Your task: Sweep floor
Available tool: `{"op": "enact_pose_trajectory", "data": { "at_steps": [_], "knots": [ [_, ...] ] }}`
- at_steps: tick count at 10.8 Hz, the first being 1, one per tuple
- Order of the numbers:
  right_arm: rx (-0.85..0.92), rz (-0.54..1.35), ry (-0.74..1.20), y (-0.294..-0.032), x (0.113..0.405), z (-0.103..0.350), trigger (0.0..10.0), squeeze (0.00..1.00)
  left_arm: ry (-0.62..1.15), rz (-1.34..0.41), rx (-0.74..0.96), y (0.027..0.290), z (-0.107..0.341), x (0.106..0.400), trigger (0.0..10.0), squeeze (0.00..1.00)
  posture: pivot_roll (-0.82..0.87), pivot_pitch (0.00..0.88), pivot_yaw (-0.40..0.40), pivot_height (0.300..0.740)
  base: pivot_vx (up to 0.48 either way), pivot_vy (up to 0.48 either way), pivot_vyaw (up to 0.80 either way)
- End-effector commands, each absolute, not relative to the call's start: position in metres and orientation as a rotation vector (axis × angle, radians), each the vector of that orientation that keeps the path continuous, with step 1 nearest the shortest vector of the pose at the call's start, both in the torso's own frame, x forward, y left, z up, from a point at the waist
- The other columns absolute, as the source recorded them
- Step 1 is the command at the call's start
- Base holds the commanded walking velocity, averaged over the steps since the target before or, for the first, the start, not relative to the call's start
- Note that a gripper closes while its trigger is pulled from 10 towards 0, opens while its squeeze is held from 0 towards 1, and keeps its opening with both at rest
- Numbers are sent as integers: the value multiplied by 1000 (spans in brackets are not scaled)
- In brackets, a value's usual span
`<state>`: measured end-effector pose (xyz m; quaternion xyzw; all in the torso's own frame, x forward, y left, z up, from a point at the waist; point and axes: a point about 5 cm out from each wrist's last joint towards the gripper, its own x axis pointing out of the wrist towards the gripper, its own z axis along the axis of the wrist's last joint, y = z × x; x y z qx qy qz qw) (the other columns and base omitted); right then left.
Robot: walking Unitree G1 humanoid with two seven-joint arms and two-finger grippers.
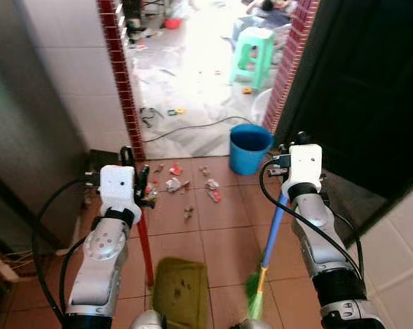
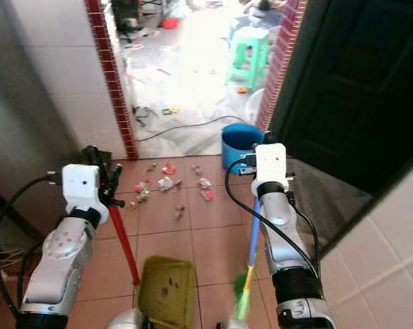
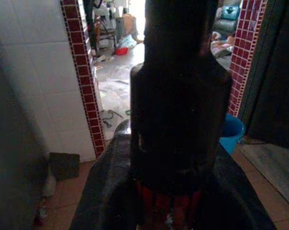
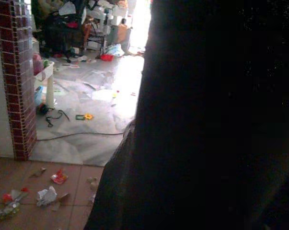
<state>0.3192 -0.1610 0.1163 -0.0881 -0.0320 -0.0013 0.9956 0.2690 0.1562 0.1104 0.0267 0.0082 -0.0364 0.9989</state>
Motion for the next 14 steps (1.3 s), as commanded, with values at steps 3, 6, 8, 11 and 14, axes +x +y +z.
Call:
{"op": "enact_pose_trajectory", "data": {
  "at_steps": [3,6,8,11,14],
  "knots": [
    [-152,27,-110,-157,318,127,10000,0,-41,-44,65,161,120,271,10000,0,-30,9,-10,740,0,0,0],
    [-149,33,-106,-157,317,126,10000,0,-48,-45,58,162,120,271,10000,0,-29,0,-13,740,94,0,0],
    [-149,36,-106,-156,317,126,10000,0,-56,-45,55,163,122,272,10000,0,-29,1,-12,740,401,0,0],
    [-157,24,-101,-159,317,125,10000,0,-51,-46,51,164,120,270,10000,0,-29,4,-8,740,320,358,0],
    [-161,23,-98,-160,316,125,10000,0,-39,-49,30,163,119,271,10000,0,-31,5,-6,740,316,361,0]
  ]
}}
